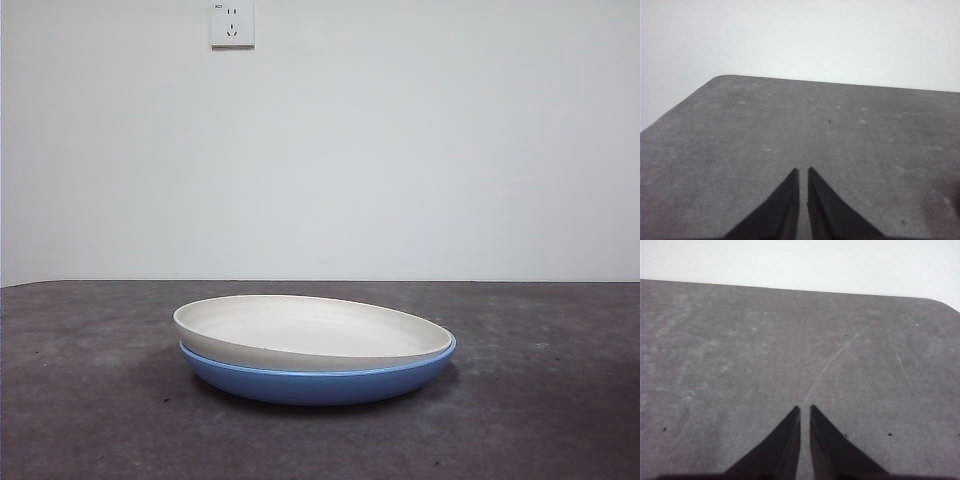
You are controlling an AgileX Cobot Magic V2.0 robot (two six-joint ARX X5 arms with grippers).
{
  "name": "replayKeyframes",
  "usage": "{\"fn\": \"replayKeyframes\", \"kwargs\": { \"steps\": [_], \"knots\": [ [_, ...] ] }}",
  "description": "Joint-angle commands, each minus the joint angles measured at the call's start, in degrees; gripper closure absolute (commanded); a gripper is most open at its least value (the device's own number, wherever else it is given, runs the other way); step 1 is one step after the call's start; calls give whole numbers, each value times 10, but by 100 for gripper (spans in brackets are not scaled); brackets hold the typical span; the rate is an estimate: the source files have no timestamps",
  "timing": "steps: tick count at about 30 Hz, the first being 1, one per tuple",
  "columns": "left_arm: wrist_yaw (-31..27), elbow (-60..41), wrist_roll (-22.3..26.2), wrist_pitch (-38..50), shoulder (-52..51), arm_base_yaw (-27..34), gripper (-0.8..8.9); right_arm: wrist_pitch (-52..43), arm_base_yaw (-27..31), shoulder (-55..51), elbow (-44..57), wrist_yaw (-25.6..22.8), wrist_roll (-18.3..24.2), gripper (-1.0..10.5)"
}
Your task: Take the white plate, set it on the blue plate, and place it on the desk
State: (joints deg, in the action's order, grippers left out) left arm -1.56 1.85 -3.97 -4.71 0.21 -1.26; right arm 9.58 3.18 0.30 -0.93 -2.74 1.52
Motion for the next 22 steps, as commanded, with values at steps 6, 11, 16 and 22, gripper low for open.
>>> {"fn": "replayKeyframes", "kwargs": {
  "steps": [6, 11, 16, 22],
  "knots": [
    [-1, -12, 0, 4, 0, 0, 785, 4, -1, -1, 3, 3, 2, 918],
    [-1, -12, 0, 5, 0, 0, 785, 2, -1, -1, 3, 3, 2, 918],
    [-1, -12, 0, 5, 0, 0, 785, -7, -1, -1, 3, 3, 2, 918],
    [-1, -12, 0, 5, 0, 0, 785, -7, -1, -1, 3, 3, 2, 918]
  ]
}}
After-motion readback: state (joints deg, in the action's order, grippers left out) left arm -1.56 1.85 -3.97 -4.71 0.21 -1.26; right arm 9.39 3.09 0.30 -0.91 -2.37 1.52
